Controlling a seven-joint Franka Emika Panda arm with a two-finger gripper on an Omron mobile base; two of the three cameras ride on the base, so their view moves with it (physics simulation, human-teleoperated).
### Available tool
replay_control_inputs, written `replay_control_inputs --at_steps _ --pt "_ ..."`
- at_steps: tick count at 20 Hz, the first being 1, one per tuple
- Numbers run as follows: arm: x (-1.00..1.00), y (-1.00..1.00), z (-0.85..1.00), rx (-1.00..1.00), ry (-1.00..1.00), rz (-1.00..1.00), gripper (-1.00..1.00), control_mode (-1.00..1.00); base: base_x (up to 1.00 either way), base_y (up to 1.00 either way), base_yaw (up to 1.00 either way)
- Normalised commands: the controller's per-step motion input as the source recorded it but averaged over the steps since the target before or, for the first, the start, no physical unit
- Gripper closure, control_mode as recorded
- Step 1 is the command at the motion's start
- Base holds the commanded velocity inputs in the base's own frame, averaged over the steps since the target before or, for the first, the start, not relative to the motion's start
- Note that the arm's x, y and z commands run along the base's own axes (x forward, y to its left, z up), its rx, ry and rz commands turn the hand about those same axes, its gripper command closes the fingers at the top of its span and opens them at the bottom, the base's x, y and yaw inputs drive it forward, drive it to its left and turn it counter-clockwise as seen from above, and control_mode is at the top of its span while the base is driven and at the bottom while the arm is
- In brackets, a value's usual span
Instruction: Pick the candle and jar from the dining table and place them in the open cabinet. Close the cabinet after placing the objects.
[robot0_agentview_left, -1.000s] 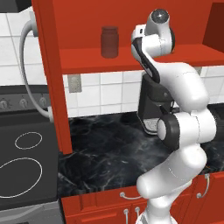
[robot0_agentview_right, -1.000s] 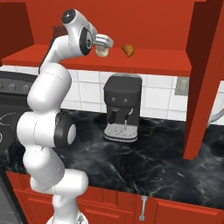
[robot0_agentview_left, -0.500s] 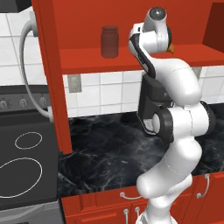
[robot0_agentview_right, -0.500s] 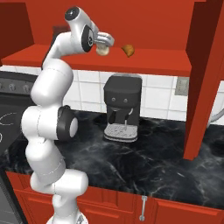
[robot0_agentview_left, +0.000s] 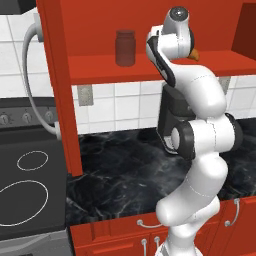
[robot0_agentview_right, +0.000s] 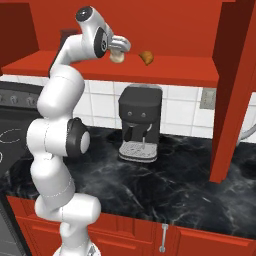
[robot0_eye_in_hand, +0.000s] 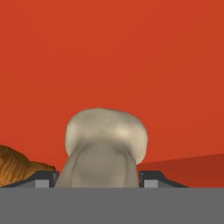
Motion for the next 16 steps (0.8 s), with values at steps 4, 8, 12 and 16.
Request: replay_control_inputs --at_steps 4,8,12,16 --pt "0.1 0.03 -0.07 0.0 0.01 0.03 1.0 -1.0 0.0 0.0 0.0" --pt "0.11 0.05 -0.07 0.0 0.0 0.03 1.0 -1.0 0.0 0.0 0.0" --pt "0.16 0.1 -0.04 0.0 0.0 0.01 -1.0 -1.0 0.0 0.0 0.0" --pt "-0.02 0.01 0.0 0.0 0.0 0.01 -1.0 -1.0 0.0 0.0 0.0"
